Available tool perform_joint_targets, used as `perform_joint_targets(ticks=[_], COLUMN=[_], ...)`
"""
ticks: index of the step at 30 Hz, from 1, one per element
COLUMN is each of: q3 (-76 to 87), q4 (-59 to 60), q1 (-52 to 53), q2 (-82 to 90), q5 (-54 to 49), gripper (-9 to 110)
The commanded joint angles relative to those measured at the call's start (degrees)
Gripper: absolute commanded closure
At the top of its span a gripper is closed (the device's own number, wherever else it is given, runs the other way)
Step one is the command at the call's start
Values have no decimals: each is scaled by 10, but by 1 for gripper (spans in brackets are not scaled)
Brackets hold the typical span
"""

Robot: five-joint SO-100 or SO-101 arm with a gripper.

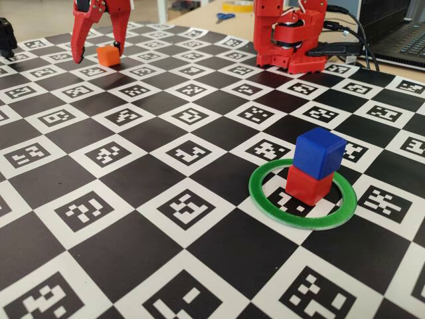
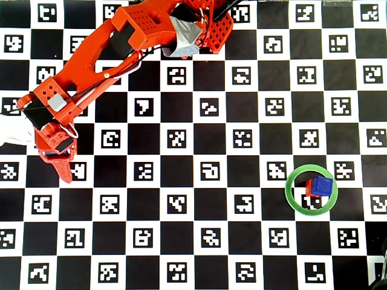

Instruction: Grab the red cube then put it in the green circle then put the blue cube on top and finally the orange cube on top

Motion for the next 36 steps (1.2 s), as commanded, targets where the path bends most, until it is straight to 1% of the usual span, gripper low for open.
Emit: perform_joint_targets(ticks=[1, 3, 6, 14, 17, 21, 27, 29, 32, 36], q3=[-4, -4, -4, -4, -4, -2, 41, 80, 149, 206], q4=[-4, -2, 6, 8, 4, 7, 49, 54, 54, 76], q1=[-4, -4, -3, -5, -7, -12, -44, -62, -98, -158], q2=[25, 26, 31, 37, 40, 59, 172, 231, 316, 386], q5=[-7, -7, -11, -14, -9, 15, 52, 76, 107, 163], gripper=[67, 75, 79, 83, 86, 86, 88, 90, 91, 93])
